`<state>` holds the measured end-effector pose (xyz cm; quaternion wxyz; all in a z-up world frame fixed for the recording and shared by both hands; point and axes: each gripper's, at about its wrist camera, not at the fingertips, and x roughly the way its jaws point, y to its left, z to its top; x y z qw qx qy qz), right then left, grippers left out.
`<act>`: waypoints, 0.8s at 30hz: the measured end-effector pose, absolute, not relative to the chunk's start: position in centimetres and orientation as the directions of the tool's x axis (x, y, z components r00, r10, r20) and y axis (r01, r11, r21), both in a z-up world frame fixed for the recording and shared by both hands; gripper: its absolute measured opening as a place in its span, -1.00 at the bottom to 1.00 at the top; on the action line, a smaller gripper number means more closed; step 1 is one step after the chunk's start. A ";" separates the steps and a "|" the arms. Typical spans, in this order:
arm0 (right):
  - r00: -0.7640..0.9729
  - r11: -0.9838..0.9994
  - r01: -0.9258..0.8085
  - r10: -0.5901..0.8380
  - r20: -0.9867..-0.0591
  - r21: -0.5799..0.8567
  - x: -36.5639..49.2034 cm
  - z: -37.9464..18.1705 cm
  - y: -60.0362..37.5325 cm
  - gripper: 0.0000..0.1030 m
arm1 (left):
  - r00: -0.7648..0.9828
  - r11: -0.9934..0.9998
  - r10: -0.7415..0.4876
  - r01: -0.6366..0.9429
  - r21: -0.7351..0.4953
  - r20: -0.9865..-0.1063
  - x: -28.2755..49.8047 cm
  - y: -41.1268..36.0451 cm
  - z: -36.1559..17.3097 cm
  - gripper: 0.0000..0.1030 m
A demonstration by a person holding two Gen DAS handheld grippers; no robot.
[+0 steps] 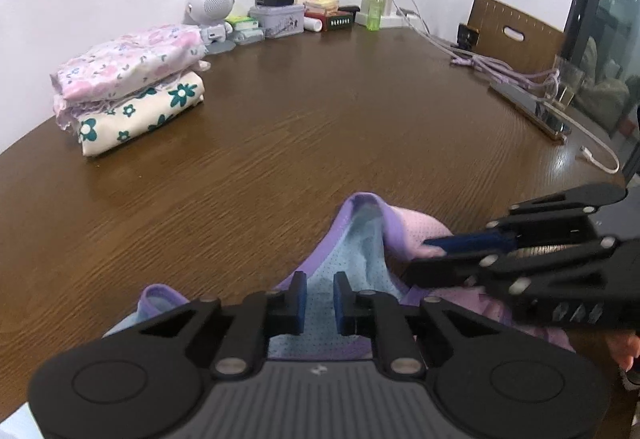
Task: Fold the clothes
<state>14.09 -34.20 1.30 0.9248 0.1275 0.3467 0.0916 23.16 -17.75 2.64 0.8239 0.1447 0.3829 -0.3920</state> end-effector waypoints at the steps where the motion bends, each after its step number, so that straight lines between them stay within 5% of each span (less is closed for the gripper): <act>1: 0.754 0.943 -0.068 0.262 -0.602 0.326 13.6 1.7 -34.9 -0.55 | 0.393 0.644 -0.548 0.762 -0.073 -0.738 23.0 -17.6 2.9 -0.76; 6: 0.794 0.924 0.000 0.232 -0.561 0.382 11.2 3.3 -38.5 -0.45 | 0.341 0.585 -0.605 0.803 -0.111 -0.720 21.8 -18.3 3.6 -0.76; 15: 0.741 0.962 -0.005 0.187 -0.644 0.273 12.7 1.2 -37.1 -0.45 | 0.306 0.543 -0.591 0.835 -0.088 -0.746 20.2 -20.1 2.7 -0.74; 19: 0.732 0.987 -0.029 0.131 -0.669 0.161 13.0 0.7 -35.9 -0.95 | 0.310 0.551 -0.566 0.832 -0.071 -0.764 20.3 -20.0 1.9 -0.74; 24: 0.737 0.998 0.022 0.020 -0.675 0.053 12.8 1.0 -36.4 -0.95 | 0.310 0.556 -0.572 0.827 -0.082 -0.759 20.4 -19.4 1.9 -0.74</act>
